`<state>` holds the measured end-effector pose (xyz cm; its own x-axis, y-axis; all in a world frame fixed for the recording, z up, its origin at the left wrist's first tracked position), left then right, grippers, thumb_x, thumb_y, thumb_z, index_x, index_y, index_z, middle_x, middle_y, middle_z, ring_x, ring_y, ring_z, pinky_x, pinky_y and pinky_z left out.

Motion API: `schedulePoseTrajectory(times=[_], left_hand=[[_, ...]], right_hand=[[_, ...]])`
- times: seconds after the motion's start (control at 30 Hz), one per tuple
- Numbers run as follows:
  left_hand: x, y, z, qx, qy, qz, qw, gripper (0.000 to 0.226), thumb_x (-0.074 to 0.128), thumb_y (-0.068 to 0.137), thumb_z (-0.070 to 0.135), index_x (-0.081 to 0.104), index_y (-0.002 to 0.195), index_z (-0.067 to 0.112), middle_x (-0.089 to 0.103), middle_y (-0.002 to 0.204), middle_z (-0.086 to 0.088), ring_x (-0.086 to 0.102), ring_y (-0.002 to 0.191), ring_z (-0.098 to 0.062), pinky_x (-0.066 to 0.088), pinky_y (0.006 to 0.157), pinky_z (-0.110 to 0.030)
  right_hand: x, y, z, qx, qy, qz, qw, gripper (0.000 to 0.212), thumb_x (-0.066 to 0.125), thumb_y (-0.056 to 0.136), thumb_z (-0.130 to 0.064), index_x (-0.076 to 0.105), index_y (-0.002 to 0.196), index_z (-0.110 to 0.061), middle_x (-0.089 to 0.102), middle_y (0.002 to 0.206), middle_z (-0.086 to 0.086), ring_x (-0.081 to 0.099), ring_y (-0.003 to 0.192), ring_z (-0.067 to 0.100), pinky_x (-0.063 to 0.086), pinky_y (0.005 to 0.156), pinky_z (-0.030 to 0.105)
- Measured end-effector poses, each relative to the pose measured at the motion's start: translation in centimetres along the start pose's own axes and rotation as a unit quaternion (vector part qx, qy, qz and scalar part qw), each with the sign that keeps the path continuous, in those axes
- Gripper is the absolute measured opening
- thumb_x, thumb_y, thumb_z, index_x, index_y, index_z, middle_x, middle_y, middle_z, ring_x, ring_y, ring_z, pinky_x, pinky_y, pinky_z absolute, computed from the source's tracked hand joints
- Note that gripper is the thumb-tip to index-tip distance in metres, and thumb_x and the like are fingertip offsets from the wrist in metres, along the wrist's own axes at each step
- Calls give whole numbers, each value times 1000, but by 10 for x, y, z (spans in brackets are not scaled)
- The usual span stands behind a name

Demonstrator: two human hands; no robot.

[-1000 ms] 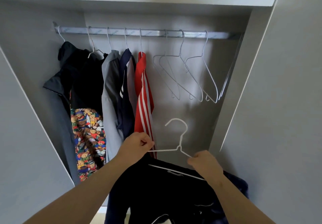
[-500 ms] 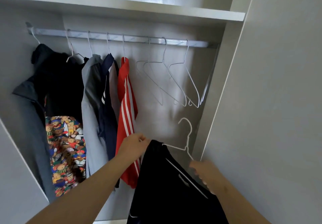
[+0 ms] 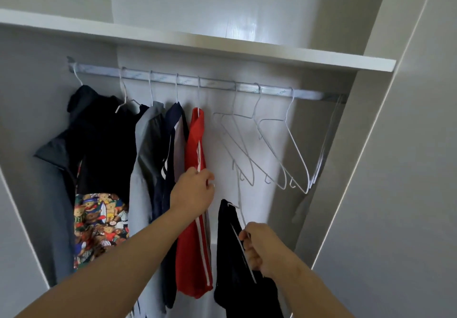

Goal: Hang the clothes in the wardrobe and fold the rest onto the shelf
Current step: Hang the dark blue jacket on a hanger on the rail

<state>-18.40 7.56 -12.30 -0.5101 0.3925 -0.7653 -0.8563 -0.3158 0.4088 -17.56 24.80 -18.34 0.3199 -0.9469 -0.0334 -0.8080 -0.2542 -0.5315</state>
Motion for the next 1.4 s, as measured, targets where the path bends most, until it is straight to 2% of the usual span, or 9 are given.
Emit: schedulePoseTrajectory(times=[0.23,0.33,0.67,0.77,0.9,1.03,1.17,1.33,1.4], left_hand=[[-20,88,-6,89,77,70,991,32,48,92,24,56,123,22,44,114,-4,42,109,-19,41,84,-25],[-24,127,-16,92,76,64,991,29,50,91,29,57,119,21,43,114,-3,43,108,-19,37,78,-24],[-31,204,-53,63,2,-33,997,33,60,84,37,56,115,26,33,100,3,48,103,-21,44,88,-30],[-24,212,-62,53,-63,-58,995,30,63,83,34,59,111,26,36,102,3,50,103,-20,44,92,-29],[-17,217,-73,44,-97,-64,992,24,62,84,32,61,108,27,38,100,5,50,93,-12,43,82,-21],[-11,217,-82,38,-118,-50,991,22,62,85,28,61,107,28,42,96,8,51,95,-11,44,85,-23],[-6,212,-84,23,-145,-29,989,21,61,86,26,60,106,27,46,88,11,50,81,-6,42,75,-20],[-3,196,-80,-15,-205,-38,978,7,61,86,24,62,90,30,53,80,10,51,72,-2,39,62,-11],[-3,184,-76,-42,-244,-45,968,12,60,86,23,60,79,34,56,75,11,54,70,-2,42,63,-13]], right_hand=[[33,41,-99,-65,53,-13,996,29,28,89,-3,45,67,-7,31,33,-5,21,26,7,16,29,12],[47,57,-152,-105,59,-17,993,30,27,90,-4,45,66,-7,30,32,-5,21,24,6,16,29,12],[90,118,-267,-152,108,3,982,31,24,92,-5,41,66,-8,25,29,-5,17,22,7,13,29,8],[96,140,-277,-148,107,18,983,30,23,90,-5,41,66,-8,25,30,-5,17,22,7,14,29,8],[104,164,-275,-133,98,34,986,29,23,87,-2,40,64,-9,25,31,-4,16,23,7,14,31,8],[110,177,-266,-121,101,40,987,29,24,87,-2,41,65,-8,26,30,-4,17,23,8,14,31,8],[110,182,-265,-127,91,48,987,29,29,90,0,45,66,-7,29,31,-3,20,23,8,17,30,10],[98,172,-256,-191,15,92,977,20,45,87,1,51,68,-4,45,56,7,37,45,16,31,41,21],[89,165,-244,-215,-17,107,971,19,45,84,2,49,68,-5,46,59,7,41,50,18,33,46,25]])
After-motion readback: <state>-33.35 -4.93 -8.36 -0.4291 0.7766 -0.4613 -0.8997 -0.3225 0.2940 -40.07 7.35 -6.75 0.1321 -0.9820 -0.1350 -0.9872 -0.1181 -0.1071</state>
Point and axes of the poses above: each hand's wrist, its own y-axis towards the middle knuckle, its own x-axis out of the palm, z = x × y, the point moved 4 cm from there along y, towards the middle knuckle
